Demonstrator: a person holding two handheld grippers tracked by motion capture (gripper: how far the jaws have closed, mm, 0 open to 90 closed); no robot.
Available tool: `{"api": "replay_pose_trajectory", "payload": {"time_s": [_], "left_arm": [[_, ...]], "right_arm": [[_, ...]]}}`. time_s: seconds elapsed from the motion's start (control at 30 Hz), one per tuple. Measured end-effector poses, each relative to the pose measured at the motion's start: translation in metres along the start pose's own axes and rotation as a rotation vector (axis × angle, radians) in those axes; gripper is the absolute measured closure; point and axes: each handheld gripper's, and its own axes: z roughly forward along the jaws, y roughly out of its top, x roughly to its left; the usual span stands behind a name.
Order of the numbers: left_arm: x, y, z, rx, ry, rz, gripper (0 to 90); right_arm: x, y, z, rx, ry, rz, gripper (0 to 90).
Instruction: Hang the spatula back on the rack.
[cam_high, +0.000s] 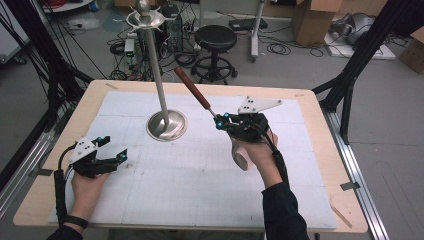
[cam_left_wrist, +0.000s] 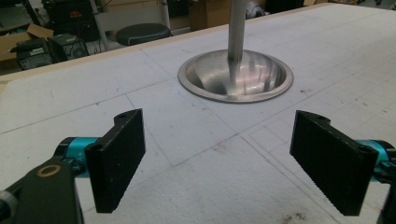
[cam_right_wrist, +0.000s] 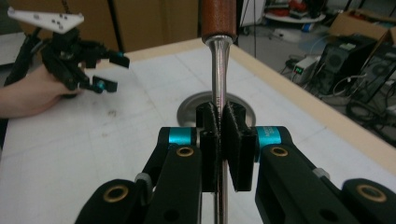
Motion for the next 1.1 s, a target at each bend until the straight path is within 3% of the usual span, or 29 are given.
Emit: {"api": "replay_pose_trajectory", "payload": {"time_s": [0.1,0.33,0.73,1.1], "left_arm": [[0.0,0.0,0.0,0.0,-0.001,-0.001,18.7],[0.0,0.0,0.0,0.0,-0.001,0.0,18.7],[0.0,0.0,0.0,0.001,-0.003,0.002,18.7],[0.0,0.0,0.0,0.002,-0.005,0.007,18.7]], "right_arm": [[0.001,0.007,0.0,-0.023,-0.007,-0.012,85.2],[0.002,0.031,0.0,-0.131,-0.017,-0.019,85.2],[-0.001,0.06,0.006,-0.186,-0.036,-0.034,85.1],[0.001,0.067,0.017,-0.199,-0.039,-0.032,85.1]]}}
